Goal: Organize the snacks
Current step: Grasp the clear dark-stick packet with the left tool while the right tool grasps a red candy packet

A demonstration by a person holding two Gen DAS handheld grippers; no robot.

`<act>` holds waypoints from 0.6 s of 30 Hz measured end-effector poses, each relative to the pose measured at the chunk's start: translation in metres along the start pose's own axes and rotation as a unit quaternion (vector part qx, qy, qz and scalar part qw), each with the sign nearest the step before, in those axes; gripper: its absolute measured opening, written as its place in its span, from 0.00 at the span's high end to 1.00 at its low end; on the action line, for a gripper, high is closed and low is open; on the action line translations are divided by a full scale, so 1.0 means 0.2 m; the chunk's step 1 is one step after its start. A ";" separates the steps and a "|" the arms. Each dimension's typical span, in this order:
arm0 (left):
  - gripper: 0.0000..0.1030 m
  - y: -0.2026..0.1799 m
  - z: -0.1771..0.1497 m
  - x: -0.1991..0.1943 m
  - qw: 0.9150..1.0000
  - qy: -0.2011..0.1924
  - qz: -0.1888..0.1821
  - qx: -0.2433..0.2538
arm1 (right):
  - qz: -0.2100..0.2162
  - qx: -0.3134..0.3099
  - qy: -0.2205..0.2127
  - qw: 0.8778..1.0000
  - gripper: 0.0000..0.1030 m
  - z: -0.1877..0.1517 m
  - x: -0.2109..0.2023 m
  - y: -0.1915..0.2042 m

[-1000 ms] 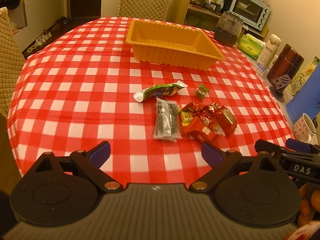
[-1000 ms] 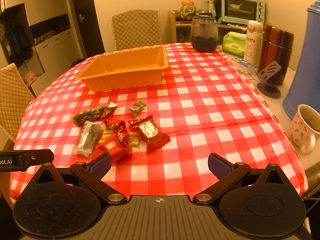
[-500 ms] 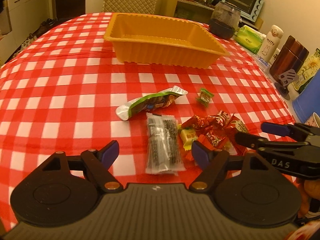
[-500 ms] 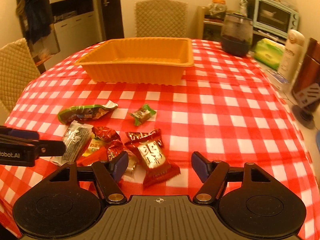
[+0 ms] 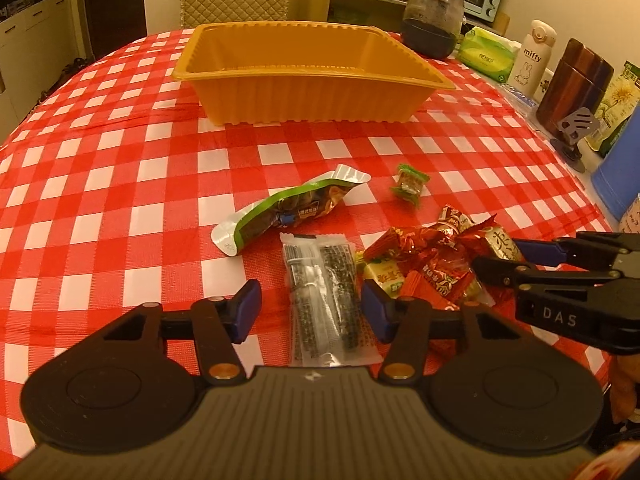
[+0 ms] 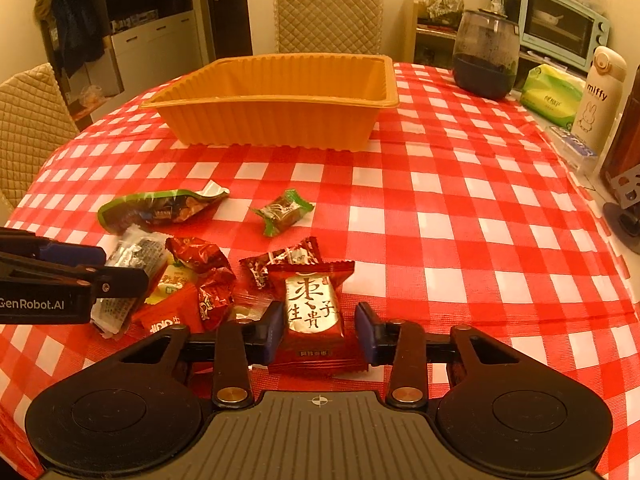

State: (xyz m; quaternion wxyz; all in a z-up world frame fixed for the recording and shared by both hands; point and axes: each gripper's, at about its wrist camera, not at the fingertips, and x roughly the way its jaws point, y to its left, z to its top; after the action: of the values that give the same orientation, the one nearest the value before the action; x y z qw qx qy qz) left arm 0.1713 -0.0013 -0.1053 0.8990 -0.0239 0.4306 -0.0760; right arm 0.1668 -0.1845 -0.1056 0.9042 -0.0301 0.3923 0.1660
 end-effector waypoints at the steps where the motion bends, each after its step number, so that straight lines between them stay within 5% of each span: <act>1: 0.53 -0.01 0.00 0.00 1.000 0.000 0.000 0.003 | -0.001 -0.001 -0.002 1.000 0.64 0.00 0.00 0.01; 3: 0.58 -0.02 0.00 0.00 1.000 0.001 0.000 0.011 | -0.001 -0.002 -0.006 1.000 0.70 0.00 -0.01 0.01; 18: 0.68 -0.04 -0.04 -0.05 0.999 0.000 0.027 0.017 | -0.012 0.003 -0.028 1.000 0.72 -0.02 -0.08 0.03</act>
State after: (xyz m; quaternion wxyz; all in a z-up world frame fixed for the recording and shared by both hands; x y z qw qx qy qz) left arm 0.1575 -0.0081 -0.1026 0.9009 0.0030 0.4300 -0.0593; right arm 0.1524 -0.1843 -0.0957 0.9167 -0.0279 0.3673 0.1549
